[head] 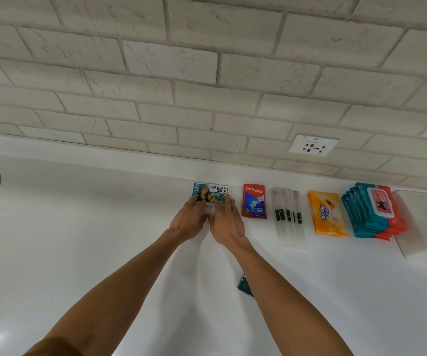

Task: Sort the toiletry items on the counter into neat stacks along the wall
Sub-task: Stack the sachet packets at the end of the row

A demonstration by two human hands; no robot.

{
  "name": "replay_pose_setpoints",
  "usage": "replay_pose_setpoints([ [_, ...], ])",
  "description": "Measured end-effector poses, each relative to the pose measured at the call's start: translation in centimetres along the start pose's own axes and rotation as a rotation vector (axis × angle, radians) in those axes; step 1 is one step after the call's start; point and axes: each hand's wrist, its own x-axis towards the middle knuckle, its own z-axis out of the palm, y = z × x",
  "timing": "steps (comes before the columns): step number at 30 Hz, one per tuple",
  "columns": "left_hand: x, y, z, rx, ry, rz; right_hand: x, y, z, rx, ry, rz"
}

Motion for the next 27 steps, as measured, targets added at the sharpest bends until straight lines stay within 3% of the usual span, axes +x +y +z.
replay_pose_setpoints([
  [27,2.3,-0.1,1.0,0.05,-0.017,0.061,1.2,1.4,-0.4,0.003,-0.035,0.022],
])
